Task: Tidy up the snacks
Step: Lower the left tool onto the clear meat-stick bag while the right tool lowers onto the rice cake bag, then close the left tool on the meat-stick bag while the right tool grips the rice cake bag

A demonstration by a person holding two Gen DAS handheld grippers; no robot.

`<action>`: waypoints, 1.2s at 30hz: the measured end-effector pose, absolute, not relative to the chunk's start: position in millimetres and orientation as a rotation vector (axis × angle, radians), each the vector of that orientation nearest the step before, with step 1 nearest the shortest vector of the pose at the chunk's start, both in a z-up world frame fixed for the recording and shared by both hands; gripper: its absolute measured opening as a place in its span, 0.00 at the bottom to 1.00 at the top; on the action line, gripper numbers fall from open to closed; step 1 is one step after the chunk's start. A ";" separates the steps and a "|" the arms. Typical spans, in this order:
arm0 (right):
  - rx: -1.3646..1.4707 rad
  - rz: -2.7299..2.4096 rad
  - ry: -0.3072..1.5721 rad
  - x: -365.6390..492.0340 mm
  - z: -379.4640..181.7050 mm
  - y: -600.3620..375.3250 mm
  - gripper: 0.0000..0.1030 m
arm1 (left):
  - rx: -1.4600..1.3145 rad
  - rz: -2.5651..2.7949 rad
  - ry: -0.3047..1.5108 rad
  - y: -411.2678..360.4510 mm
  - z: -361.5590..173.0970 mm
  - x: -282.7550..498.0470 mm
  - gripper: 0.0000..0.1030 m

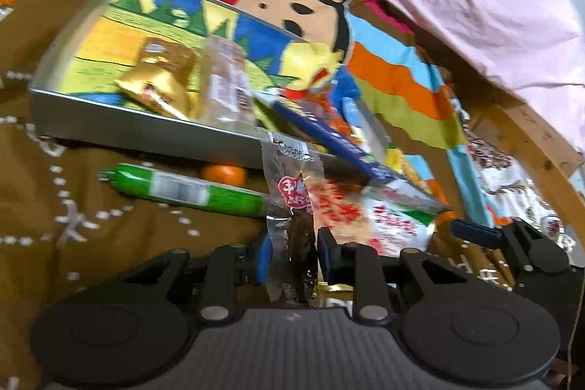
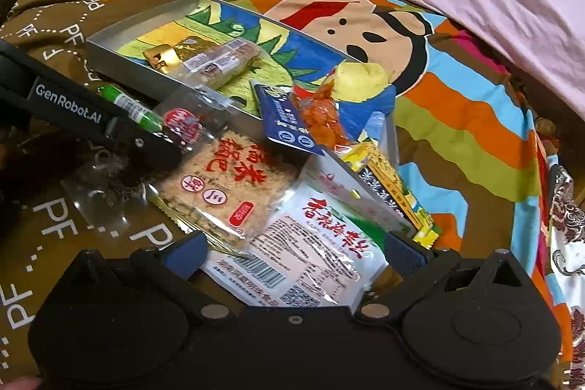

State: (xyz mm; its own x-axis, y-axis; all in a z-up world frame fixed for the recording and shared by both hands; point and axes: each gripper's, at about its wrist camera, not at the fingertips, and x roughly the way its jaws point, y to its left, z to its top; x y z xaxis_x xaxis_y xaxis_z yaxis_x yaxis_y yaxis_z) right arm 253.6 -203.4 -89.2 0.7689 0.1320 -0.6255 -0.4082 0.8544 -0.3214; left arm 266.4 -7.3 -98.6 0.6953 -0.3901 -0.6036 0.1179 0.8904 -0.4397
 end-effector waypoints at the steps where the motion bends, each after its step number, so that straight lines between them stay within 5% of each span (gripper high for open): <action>1: -0.457 0.310 0.625 253.3 -88.6 -202.9 0.99 | -0.386 -0.271 0.755 -4.1 -97.5 264.8 0.27; 25: -0.198 0.385 0.710 295.1 -111.0 -170.0 0.99 | -0.437 -0.154 0.793 23.8 -99.5 256.2 0.29; 36: -0.179 0.354 0.706 283.7 -106.3 -168.4 0.84 | -0.399 -0.184 0.814 14.9 -101.1 257.0 0.35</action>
